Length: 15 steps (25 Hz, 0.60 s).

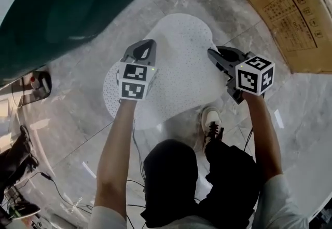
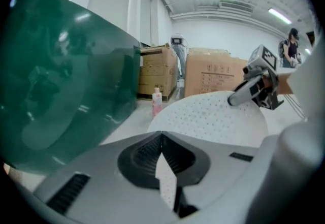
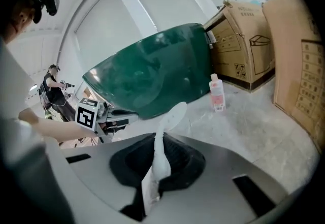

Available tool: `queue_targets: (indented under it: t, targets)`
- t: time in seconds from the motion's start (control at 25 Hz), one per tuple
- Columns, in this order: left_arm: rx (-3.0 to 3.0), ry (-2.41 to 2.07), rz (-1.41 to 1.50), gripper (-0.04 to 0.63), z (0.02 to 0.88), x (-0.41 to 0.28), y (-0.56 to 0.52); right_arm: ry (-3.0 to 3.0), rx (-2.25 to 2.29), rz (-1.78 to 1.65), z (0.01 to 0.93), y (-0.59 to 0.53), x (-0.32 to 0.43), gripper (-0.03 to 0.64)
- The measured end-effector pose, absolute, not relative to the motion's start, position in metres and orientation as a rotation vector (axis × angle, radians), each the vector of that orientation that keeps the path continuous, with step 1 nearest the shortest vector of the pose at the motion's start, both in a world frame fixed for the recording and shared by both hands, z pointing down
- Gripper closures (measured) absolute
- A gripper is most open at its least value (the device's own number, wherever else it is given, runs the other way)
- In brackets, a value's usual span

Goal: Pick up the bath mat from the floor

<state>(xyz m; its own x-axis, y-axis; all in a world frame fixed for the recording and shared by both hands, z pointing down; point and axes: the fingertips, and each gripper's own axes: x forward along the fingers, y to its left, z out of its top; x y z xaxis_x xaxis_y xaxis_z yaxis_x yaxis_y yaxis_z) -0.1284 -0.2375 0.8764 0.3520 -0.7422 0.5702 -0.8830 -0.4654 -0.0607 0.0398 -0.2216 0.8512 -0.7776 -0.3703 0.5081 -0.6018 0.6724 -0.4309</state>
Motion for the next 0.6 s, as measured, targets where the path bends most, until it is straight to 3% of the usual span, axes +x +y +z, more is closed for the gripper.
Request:
queue_targets:
  t: [0.6]
  targets:
    - [2.324, -1.470, 0.687, 0.577, 0.539, -0.135, -0.184, -2.481, 0.710, 1.072, 0.538, -0.184, 0.016, 0.583]
